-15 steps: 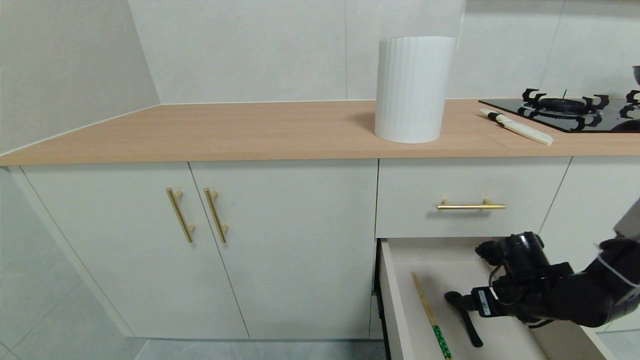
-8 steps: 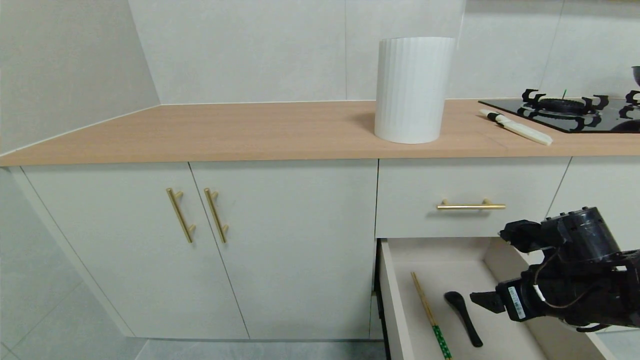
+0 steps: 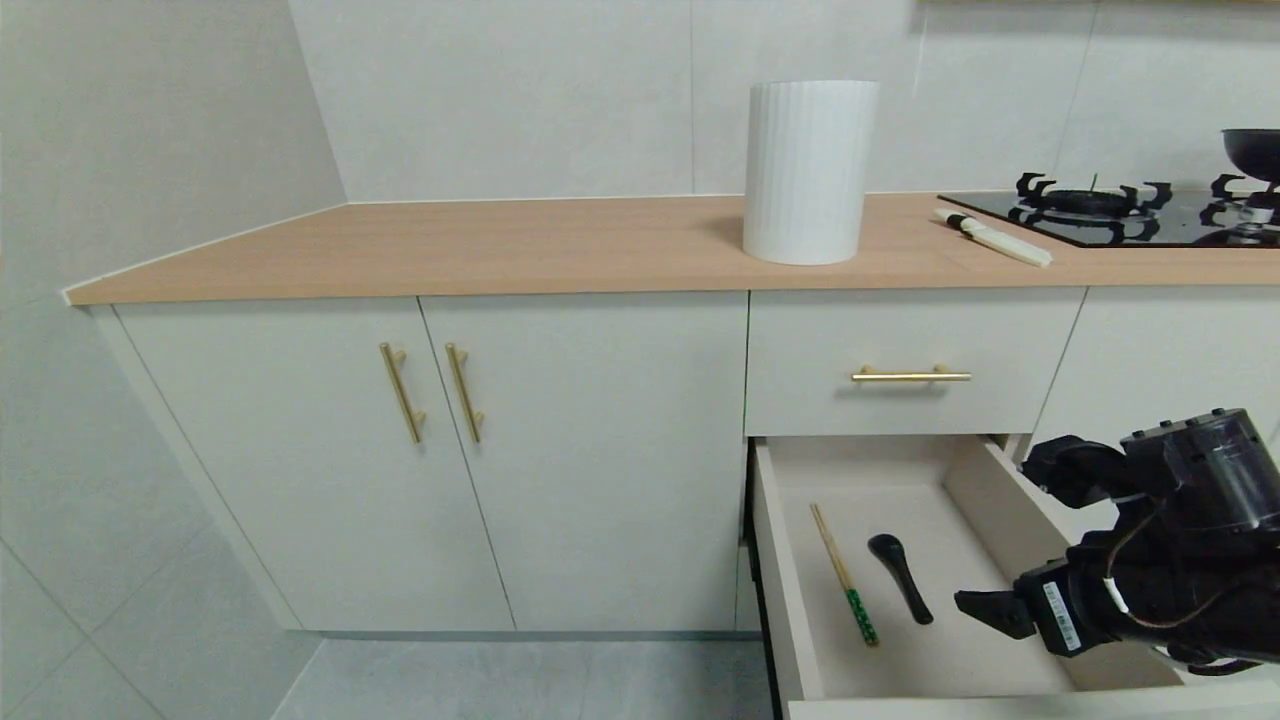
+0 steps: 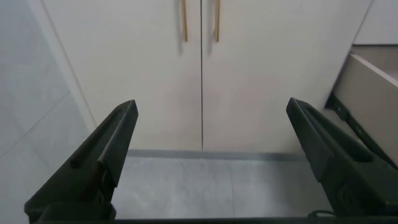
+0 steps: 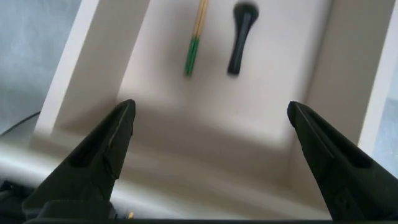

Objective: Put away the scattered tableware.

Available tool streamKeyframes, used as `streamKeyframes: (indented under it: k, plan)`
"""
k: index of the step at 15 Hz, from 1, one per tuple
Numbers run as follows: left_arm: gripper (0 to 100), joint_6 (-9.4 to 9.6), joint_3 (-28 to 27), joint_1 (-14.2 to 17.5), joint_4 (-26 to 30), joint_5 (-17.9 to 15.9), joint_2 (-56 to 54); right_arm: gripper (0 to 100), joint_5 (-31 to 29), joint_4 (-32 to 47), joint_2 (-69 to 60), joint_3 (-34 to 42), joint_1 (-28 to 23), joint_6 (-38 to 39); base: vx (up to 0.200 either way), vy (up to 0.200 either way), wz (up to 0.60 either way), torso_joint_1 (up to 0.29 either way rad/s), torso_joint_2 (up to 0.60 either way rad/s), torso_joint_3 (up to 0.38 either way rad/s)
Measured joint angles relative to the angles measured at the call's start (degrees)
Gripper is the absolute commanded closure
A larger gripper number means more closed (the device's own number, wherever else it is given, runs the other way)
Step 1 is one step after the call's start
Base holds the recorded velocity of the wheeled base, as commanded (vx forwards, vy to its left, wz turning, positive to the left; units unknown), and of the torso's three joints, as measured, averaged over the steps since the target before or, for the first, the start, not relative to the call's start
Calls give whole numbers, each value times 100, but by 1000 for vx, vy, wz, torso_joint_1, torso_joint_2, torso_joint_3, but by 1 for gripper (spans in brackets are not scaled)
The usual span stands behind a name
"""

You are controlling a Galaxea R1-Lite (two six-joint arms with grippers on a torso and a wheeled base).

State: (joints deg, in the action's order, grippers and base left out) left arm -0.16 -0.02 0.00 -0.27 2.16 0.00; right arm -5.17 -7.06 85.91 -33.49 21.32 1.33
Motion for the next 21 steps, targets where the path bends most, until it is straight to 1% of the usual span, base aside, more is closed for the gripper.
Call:
streamKeyframes:
  k: [3, 5, 7, 9, 12, 16, 21]
  plan:
    - [0, -5, 0, 0, 2, 2, 0, 0, 0, 332, -99, 28, 238, -51, 0, 0, 0, 0, 0, 0]
    - [0, -2, 2, 0, 0, 2, 0, 0, 71, 575, -178, 100, 371, -310, 0, 0, 0, 0, 0, 0]
    - [0, 0, 2, 0, 5, 2, 0, 0, 266, 779, -305, 295, 618, -633, 0, 0, 0, 0, 0, 0]
    - [0, -5, 2, 0, 5, 2, 0, 0, 299, 1069, -410, 513, 965, -970, 0, 0, 0, 0, 0, 0]
    - [0, -5, 2, 0, 5, 2, 0, 0, 413, 1231, -429, 750, 1335, -1173, 0, 0, 0, 0, 0, 0]
    - [0, -2, 2, 0, 2, 2, 0, 0, 430, 1187, -24, 852, 1481, -1200, 0, 0, 0, 0, 0, 0]
    - [0, 0, 2, 0, 2, 0, 0, 0, 386, 869, 588, 819, 1423, -1063, 0, 0, 0, 0, 0, 0]
